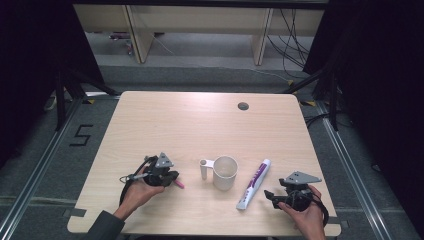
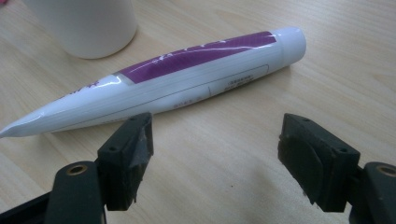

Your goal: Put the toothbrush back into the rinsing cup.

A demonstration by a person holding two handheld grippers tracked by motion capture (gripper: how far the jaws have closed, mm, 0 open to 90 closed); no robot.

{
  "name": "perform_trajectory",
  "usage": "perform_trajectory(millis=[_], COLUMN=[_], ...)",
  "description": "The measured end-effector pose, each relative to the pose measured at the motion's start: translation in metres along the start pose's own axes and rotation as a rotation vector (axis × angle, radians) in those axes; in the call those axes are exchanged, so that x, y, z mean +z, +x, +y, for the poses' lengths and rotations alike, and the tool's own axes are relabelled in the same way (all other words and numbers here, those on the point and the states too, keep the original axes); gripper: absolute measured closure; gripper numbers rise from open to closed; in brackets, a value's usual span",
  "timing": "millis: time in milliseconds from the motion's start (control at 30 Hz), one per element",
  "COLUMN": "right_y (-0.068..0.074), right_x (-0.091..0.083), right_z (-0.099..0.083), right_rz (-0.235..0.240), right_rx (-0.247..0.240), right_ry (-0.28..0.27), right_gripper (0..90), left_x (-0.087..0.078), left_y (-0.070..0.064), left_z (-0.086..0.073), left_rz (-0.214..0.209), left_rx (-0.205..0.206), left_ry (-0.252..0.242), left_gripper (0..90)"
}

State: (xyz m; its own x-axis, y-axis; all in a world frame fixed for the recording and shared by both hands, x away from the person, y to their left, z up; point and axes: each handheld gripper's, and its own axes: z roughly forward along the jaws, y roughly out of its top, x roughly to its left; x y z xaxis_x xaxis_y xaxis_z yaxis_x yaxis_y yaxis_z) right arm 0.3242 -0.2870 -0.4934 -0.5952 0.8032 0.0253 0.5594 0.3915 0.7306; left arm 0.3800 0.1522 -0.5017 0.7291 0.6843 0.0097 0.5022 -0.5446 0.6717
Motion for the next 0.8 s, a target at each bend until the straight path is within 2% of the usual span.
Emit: perform_trajectory(millis=[33,67,133,233,300,400,467,600,667,700,800], right_y=[0.003,0.003,0.001,0.002,0.001,0.003,0.003,0.002,0.003,0.002,0.001], right_x=[-0.001,-0.001,-0.001,-0.001,-0.001,-0.001,-0.001,0.000,0.000,0.000,0.001], right_z=[-0.001,-0.001,0.000,0.000,0.000,0.000,0.000,0.000,0.000,0.000,0.000], right_rz=[-0.003,-0.003,-0.009,-0.003,-0.013,-0.007,-0.004,-0.003,0.000,-0.006,-0.005], right_rx=[0.048,0.048,0.018,0.030,0.013,0.037,0.034,0.030,0.042,0.031,0.009], right_ry=[0.014,0.014,0.005,0.008,-0.002,0.007,0.009,0.007,0.003,0.002,0.002], right_gripper=[27.2,27.2,27.3,27.3,27.3,27.3,27.3,27.3,27.3,27.3,27.4], left_x=[-0.003,-0.006,-0.011,-0.018,-0.021,-0.026,-0.029,-0.035,-0.038,-0.039,-0.038], left_y=[-0.001,-0.001,-0.002,-0.001,0.002,0.006,0.009,0.014,0.017,0.018,0.022], left_z=[-0.003,-0.006,-0.012,-0.020,-0.025,-0.030,-0.032,-0.032,-0.028,-0.026,-0.019], left_rz=[0.004,0.006,0.003,-0.001,0.007,0.023,0.037,0.063,0.070,0.075,0.086], left_rx=[-0.003,0.001,0.004,0.004,0.002,-0.008,-0.009,-0.020,-0.009,-0.005,-0.028], left_ry=[-0.001,0.002,0.007,0.018,0.026,0.026,0.022,0.022,0.021,0.022,0.029], left_gripper=[85.5,85.5,85.5,85.0,84.8,84.7,84.7,83.3,83.1,82.7,80.0])
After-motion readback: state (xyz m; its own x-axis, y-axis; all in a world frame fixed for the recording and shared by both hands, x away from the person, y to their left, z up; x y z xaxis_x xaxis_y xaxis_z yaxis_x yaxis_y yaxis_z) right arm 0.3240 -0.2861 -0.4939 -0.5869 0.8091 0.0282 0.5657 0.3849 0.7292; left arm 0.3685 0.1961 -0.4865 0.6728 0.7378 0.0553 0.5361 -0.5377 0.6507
